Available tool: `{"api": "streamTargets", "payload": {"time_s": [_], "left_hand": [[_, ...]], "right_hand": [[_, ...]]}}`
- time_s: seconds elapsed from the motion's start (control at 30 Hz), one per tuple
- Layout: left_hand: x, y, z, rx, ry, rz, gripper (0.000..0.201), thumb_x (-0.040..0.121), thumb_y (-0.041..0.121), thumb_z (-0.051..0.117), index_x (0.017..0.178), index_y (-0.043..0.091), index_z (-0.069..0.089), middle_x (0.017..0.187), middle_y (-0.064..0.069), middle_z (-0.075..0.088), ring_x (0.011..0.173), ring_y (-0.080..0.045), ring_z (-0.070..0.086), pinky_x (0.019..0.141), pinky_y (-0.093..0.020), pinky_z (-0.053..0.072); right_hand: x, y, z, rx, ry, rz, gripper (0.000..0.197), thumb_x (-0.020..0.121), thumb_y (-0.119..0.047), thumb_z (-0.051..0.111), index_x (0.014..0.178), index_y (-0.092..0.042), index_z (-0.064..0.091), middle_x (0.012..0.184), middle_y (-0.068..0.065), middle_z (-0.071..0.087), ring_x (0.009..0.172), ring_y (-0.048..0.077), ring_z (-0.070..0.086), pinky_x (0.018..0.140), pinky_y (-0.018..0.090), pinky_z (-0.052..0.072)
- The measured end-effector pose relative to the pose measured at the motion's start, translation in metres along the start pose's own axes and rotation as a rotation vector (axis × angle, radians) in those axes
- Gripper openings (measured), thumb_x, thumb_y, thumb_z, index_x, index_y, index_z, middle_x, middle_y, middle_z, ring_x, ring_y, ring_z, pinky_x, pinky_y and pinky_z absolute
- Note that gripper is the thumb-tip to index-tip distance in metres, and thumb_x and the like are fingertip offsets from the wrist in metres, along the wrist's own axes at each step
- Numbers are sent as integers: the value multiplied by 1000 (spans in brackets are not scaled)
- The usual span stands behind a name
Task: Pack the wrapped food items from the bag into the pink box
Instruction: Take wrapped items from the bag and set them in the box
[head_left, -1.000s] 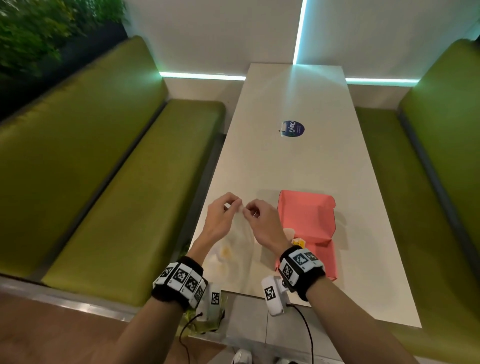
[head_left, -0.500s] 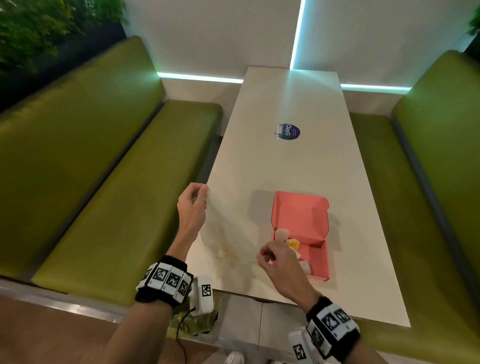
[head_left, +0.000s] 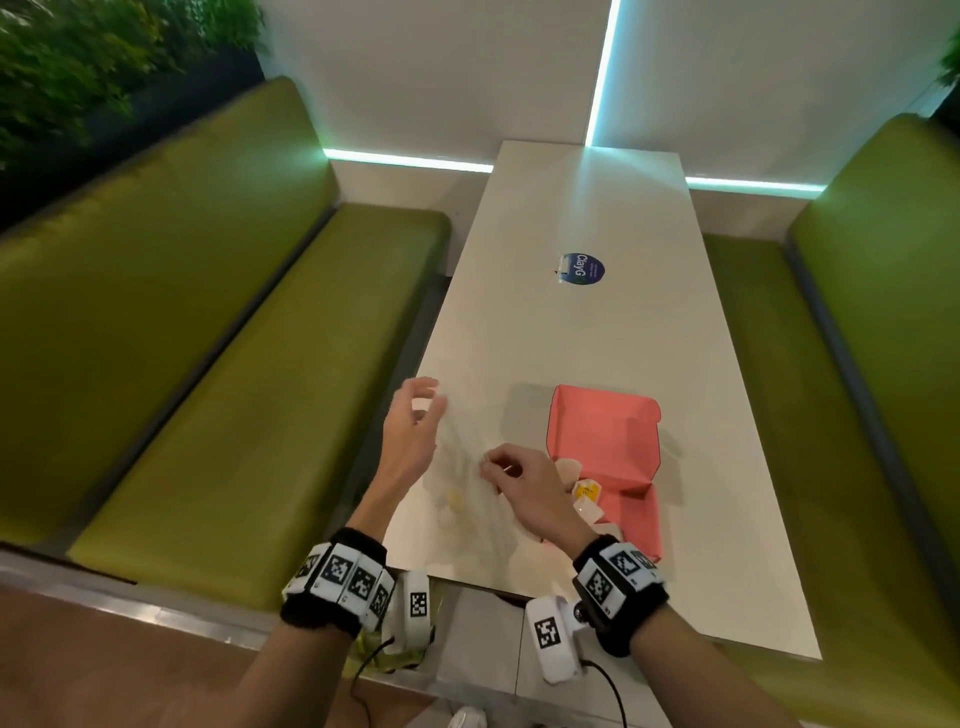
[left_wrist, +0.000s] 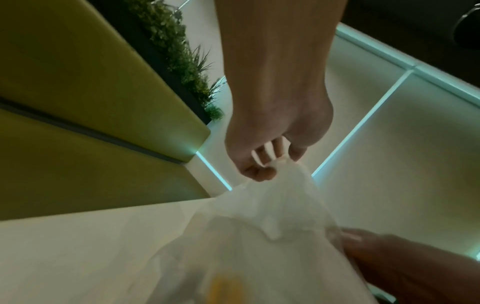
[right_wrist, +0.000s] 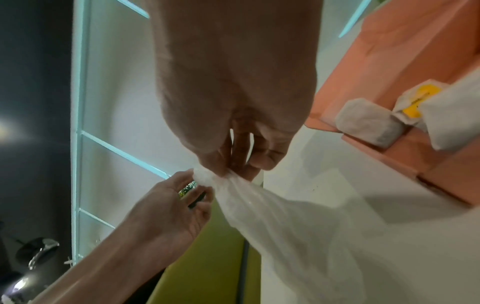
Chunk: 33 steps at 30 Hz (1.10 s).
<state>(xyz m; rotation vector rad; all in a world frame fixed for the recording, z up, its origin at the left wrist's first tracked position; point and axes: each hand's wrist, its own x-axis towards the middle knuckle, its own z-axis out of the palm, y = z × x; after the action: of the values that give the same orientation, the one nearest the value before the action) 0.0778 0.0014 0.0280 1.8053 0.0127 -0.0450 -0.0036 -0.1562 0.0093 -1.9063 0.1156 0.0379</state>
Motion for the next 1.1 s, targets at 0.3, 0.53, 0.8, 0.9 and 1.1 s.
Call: {"api": "streamTargets", "payload": {"time_s": [0.3,0.53,0.8,0.9,1.1], "left_hand": [[-61,-15,9,23,-145,-153,22,98,34,58,86,16,61,89,-4,68,88,-24,68,75,-48,60],[-49,-27,-37,155,-36,-126,16,102,18,52,92,8,61,91,-5,66,74,-17,64,55,-25,51],[-55,-28,-26,126,-90,-152,17,101,16,54,88,7,61,89,-8,64,64,-15,66,47,-27,52],[-59,-20,-17,65,-119,-158,18,101,17,55,89,5,60,87,-7,64,65,-17,68,51,-32,57],[-64,-12,-11,3,-152,-131,20,100,17,57,85,6,60,81,-4,61,63,-19,67,51,-35,57]], "right_hand": [[-3,-3,9,73,30,-44,15,86,-13,74,78,-25,73,69,-6,70,65,6,64,59,18,48],[-7,12,-26,-74,184,73,12,86,-9,70,76,-15,71,67,-6,67,61,4,59,60,19,48],[-16,9,-17,-422,179,-83,16,90,-13,65,104,-17,58,98,-8,51,78,3,50,70,15,43],[-20,-9,8,-402,6,-187,10,96,-15,58,102,-16,65,95,-11,54,79,2,52,74,13,44],[12,-4,37,-740,-270,58,13,93,-12,53,103,-10,61,98,9,62,87,26,63,76,42,56]]}}
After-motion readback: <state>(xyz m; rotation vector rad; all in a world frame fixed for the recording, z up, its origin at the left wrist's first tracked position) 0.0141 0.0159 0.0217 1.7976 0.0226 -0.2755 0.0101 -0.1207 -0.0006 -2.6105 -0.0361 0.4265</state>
